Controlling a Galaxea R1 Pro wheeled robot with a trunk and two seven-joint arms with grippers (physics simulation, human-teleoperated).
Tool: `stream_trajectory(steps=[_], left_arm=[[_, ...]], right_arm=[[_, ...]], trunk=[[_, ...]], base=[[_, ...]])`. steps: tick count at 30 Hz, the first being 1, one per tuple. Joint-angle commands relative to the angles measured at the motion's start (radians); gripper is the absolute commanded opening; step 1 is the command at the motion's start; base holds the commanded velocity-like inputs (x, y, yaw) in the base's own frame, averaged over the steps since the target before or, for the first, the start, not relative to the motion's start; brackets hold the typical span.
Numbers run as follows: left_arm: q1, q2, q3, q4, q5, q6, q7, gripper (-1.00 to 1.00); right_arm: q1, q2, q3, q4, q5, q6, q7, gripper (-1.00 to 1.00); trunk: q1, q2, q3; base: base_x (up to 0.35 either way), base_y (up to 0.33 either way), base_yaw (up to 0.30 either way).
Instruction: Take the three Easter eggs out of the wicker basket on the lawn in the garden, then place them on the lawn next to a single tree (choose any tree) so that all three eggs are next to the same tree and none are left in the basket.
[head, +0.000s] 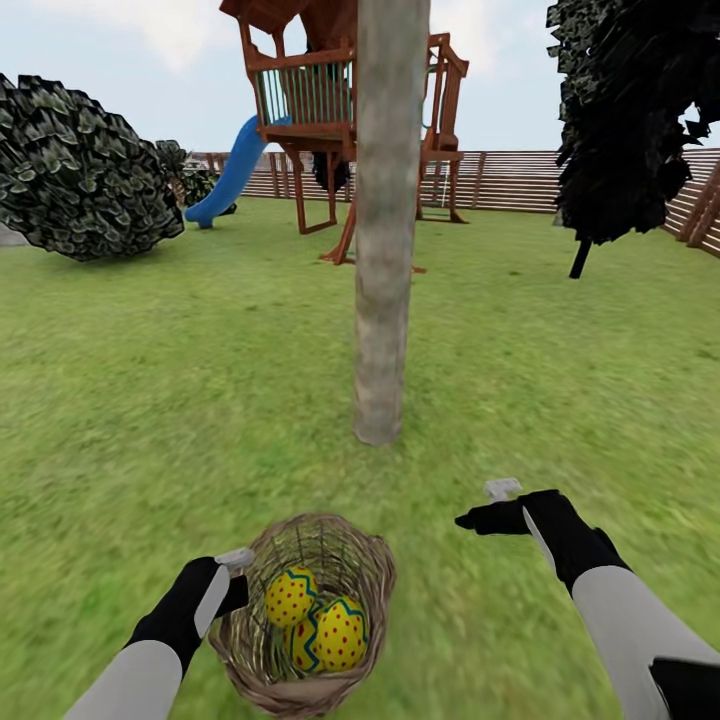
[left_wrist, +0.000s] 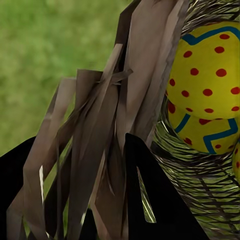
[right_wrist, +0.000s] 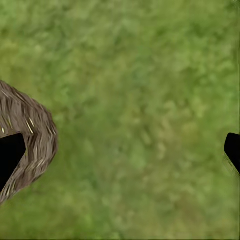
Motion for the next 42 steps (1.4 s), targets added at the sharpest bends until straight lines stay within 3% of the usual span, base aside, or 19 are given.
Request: stream_trajectory(steps=[1, 2, 4, 6, 8, 11, 42], left_arm=[[-0.001, -0.001, 0.004, -0.002, 0.017, 0.001, 0.007, -1.00], [-0.001, -0.001, 0.004, -0.002, 0.017, 0.001, 0.007, -1.00], [-0.001, -0.001, 0.004, -0.002, 0.017, 0.001, 0.007, -1.00], [-0.001, -0.002, 0.004, -0.002, 0.017, 0.001, 0.007, -1.00], [-0.001, -0.002, 0.004, -0.002, 0.017, 0.002, 0.006, -1.00], [-0.001, -0.003, 0.004, -0.002, 0.017, 0.002, 0.006, -1.00], [-0.001, -0.003, 0.004, -0.002, 0.018, 0.000, 0.006, -1.00]], right_arm=[[0.003, -0.002, -0.006, 0.016, 0.003, -0.045, 0.014, 1.00], [0.009, -0.008, -0.009, 0.038, -0.005, -0.114, 0.022, 1.00], [0.026, -0.084, -0.030, 0.157, -0.011, -0.294, 0.103, 1.00], [0.031, -0.199, -0.037, 0.375, -0.029, -0.498, 0.293, 1.00], [0.032, -0.243, -0.037, 0.472, -0.033, -0.571, 0.456, 1.00], [0.032, -0.248, -0.036, 0.477, -0.027, -0.572, 0.491, 1.00], [0.032, -0.241, -0.031, 0.481, -0.010, -0.575, 0.484, 1.00]], trunk=[[0.001, 0.000, -0.001], [0.001, 0.000, -0.001], [0.001, 0.000, -0.001], [0.001, 0.000, -0.001], [0.001, 0.000, -0.001], [0.001, 0.000, -0.001], [0.001, 0.000, -0.001]], base=[[0.324, 0.000, 0.000], [0.324, 0.000, 0.000], [0.324, 0.000, 0.000], [0.324, 0.000, 0.000], [0.324, 0.000, 0.000], [0.324, 0.000, 0.000], [0.325, 0.000, 0.000]])
